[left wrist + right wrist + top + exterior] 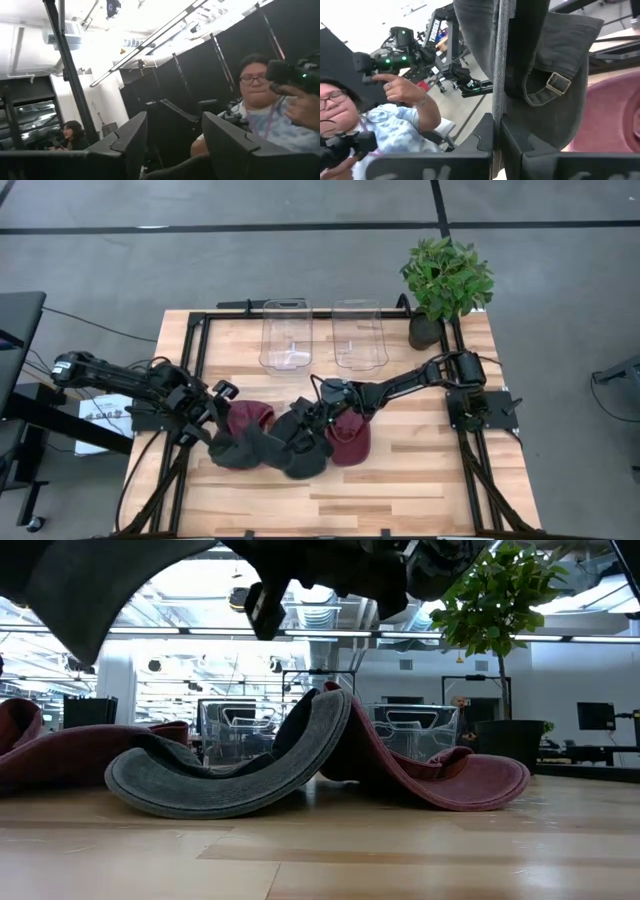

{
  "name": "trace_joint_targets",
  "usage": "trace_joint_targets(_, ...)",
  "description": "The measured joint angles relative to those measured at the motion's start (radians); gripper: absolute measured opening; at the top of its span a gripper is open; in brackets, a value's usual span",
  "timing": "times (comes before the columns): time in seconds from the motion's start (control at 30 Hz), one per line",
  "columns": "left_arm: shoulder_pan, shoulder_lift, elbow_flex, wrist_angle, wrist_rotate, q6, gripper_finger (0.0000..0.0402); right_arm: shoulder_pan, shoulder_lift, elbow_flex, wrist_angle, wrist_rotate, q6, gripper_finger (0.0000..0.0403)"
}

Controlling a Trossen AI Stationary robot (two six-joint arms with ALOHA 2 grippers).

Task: Pick & Place hat
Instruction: Put the right black cap into the left transparent bin

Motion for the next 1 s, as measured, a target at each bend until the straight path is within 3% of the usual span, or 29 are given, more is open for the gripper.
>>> trace_joint_targets(0.23,0.013,-0.008,0.000,-0.037,0.002,-0.010,0.0188,0.035,-0.150,-0.114,-0.019,0.111,-0.067,0.0001)
trace_joint_targets(0.53,0.054,0.030,0.000,-0.095,-0.095,0.052,0.0179,0.129,-0.452,-0.347,-0.066,0.460,-0.214,0.0001)
trace_joint_targets(0.77,0.051,0.161,0.005,-0.098,-0.359,0.265,0.0171,0.163,-0.505,-0.434,-0.068,0.526,-0.199,0.0001)
trace_joint_targets(1.0,0.048,0.256,0.066,-0.096,-0.381,0.270,0.0170,0.165,-0.494,-0.441,-0.066,0.549,-0.190,0.0003)
